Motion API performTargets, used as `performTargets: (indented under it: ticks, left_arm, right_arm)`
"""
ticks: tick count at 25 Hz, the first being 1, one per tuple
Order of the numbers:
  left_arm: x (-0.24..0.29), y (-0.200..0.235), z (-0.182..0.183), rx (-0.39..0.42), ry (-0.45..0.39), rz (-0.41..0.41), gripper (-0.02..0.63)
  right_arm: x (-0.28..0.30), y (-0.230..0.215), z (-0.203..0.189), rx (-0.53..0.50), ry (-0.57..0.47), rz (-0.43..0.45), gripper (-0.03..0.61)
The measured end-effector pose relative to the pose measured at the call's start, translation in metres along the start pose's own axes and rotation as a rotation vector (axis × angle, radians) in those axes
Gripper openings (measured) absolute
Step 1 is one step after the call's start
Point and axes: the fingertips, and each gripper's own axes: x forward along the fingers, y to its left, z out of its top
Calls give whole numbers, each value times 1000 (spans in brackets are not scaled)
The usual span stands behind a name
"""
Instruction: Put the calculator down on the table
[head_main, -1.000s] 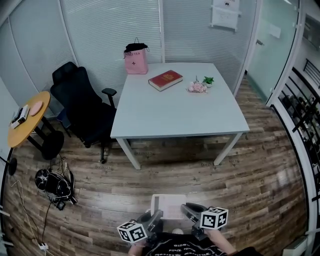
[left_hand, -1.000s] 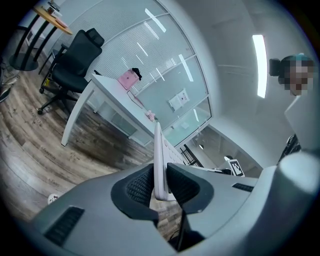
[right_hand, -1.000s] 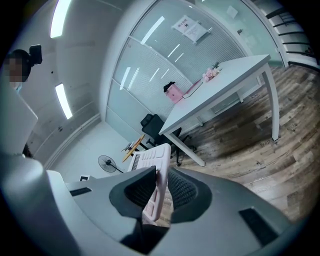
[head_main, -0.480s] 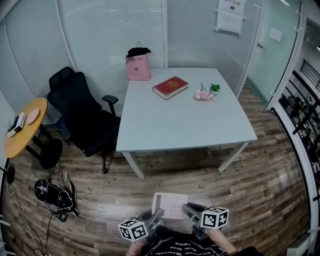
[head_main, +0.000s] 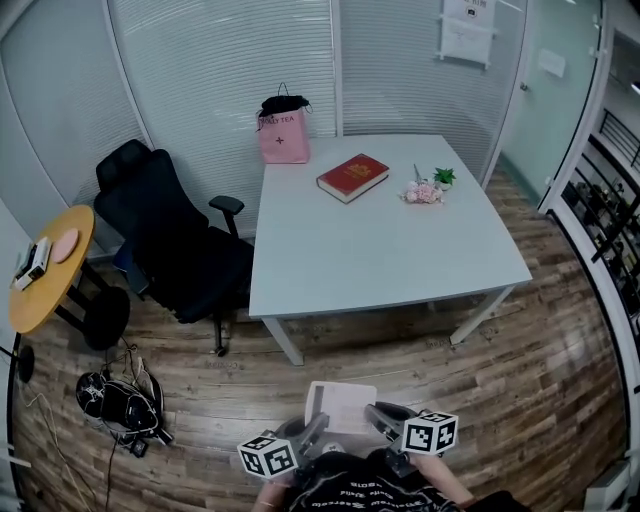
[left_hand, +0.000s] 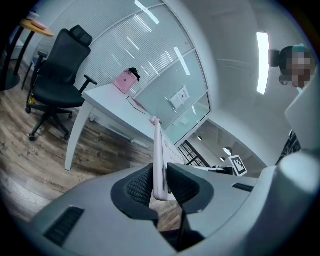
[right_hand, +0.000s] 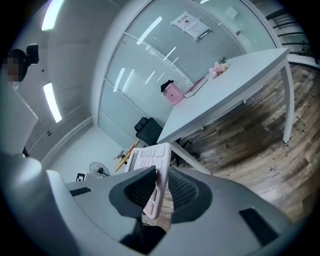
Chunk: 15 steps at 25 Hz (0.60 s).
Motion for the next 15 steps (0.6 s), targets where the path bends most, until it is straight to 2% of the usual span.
performTargets:
  ticks: [7,15]
  left_arm:
    - [-11,19,17,-29,-16,11,95]
    - [0,45,43,-49,-44,55,94]
  right_arm:
    - [26,13,6,0,9,5,84]
    - [65,6,28,2,68,55,84]
